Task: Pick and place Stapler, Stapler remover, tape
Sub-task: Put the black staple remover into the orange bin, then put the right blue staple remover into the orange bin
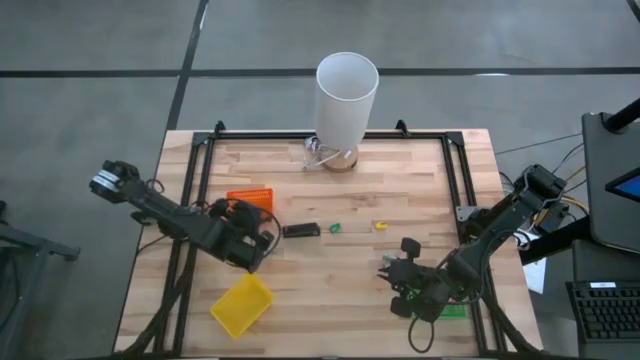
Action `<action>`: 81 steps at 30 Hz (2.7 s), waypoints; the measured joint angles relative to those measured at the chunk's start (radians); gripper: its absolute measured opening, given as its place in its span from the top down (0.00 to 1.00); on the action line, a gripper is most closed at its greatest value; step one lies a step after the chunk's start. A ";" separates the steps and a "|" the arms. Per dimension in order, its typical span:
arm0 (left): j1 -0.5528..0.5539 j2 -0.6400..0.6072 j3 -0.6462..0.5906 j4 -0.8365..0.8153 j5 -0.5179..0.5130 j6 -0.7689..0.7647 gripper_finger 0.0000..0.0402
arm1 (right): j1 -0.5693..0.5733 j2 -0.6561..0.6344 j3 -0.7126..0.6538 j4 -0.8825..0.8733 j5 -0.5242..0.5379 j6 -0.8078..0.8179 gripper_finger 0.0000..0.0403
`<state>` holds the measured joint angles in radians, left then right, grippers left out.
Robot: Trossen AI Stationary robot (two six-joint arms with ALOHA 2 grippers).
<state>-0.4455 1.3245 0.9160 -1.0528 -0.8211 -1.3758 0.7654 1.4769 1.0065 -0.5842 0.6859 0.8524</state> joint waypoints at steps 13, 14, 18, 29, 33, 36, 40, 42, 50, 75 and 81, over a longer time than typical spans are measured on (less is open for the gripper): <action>0.093 -0.022 -0.194 0.018 0.058 -0.084 0.97 | 0.000 0.000 -0.003 0.000 0.032 0.000 0.88; 0.093 -0.022 -0.200 0.023 0.059 -0.084 0.97 | 0.000 0.000 -0.003 0.000 0.032 0.000 0.88; 0.093 -0.022 -0.203 0.031 0.063 -0.084 0.97 | 0.000 0.000 -0.003 0.000 0.033 0.000 0.88; 0.097 -0.022 -0.203 0.032 0.053 -0.077 0.91 | 0.000 0.000 -0.013 0.012 0.036 0.004 0.88; 0.097 -0.022 -0.203 0.035 0.023 -0.075 0.83 | 0.000 0.000 -0.017 0.018 0.049 0.004 0.88; 0.097 -0.022 -0.203 0.042 -0.019 -0.068 0.75 | 0.000 0.000 -0.019 0.020 0.050 0.004 0.88; 0.097 -0.022 -0.190 0.052 -0.047 -0.066 0.68 | 0.000 0.000 -0.022 0.022 0.050 0.004 0.88; 0.097 -0.022 -0.171 0.052 -0.070 -0.050 0.65 | 0.000 0.000 -0.022 0.023 0.050 0.003 0.88; 0.097 -0.022 -0.061 0.051 -0.112 0.089 0.63 | 0.000 0.000 -0.022 0.023 0.050 0.003 0.88; 0.007 -0.020 0.096 0.379 -0.175 0.393 0.63 | 0.000 0.000 -0.057 0.072 0.047 0.008 0.88; -0.033 -0.020 0.096 0.578 -0.174 0.556 0.63 | 0.000 0.000 -0.057 0.075 0.045 0.009 0.88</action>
<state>-0.4783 1.3048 1.0117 -0.4751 -0.9947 -0.8193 0.7652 1.4769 0.9497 -0.5087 0.7310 0.8616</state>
